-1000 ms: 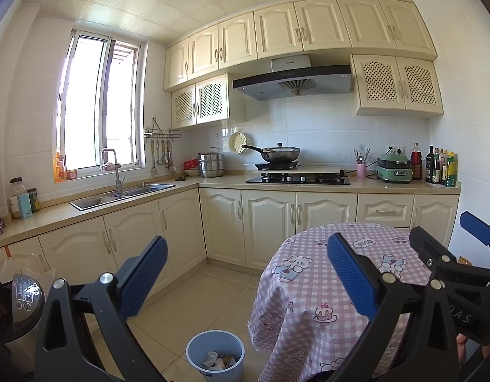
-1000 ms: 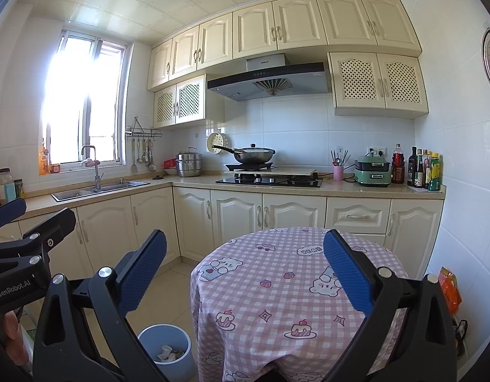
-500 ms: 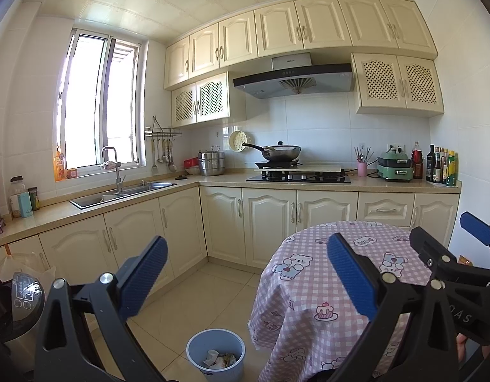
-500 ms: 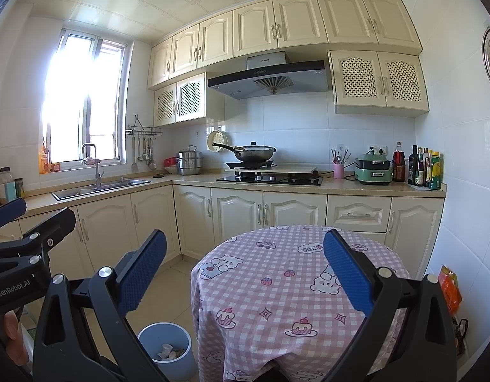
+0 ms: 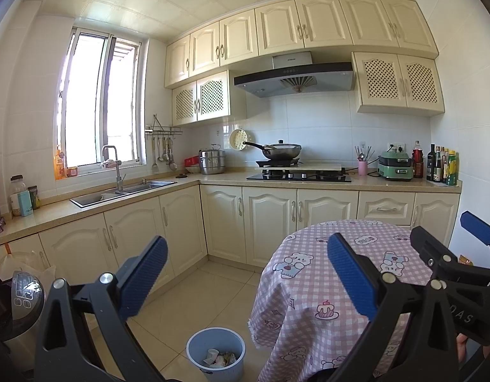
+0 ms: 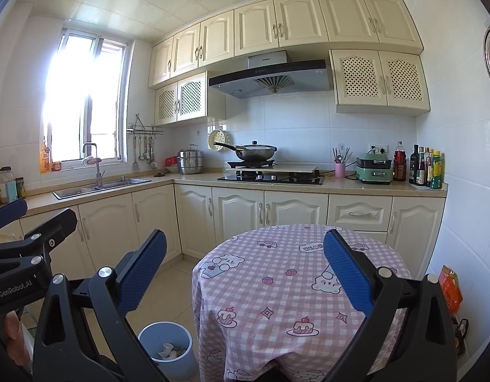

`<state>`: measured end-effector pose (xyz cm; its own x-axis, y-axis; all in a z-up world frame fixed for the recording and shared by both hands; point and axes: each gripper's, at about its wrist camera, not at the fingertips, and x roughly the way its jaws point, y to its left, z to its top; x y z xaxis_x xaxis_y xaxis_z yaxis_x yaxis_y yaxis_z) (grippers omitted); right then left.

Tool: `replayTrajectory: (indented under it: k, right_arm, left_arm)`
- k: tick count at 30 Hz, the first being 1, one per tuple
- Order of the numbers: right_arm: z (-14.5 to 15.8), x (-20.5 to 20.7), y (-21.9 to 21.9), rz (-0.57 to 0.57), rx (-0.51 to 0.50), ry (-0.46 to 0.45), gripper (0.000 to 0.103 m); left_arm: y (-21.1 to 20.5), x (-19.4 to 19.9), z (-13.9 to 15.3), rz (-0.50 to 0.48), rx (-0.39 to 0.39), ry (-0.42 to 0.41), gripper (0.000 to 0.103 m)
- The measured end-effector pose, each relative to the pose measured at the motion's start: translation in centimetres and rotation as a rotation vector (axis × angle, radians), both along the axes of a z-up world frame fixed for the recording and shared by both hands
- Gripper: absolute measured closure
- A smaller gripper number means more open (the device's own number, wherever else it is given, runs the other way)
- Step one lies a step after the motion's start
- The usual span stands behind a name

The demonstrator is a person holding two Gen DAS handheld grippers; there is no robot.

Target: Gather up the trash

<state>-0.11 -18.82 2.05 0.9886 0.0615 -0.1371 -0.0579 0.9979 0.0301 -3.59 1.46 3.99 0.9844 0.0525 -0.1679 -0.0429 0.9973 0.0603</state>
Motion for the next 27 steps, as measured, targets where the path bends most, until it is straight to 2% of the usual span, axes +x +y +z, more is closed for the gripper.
replayTrajectory:
  k: [16, 27]
  right_arm:
    - [-0.3, 1.5, -0.1, 0.027, -0.004, 0.021, 0.008]
    - [-0.5, 5.1, -0.8, 0.04, 0.003, 0.04, 0.008]
  left_arm:
    - [0.1, 1.2, -0.5, 0.003, 0.001, 0.012, 0.005]
    - [-0.6, 5.3, -0.9, 0.02, 0.015, 0.039, 0.005]
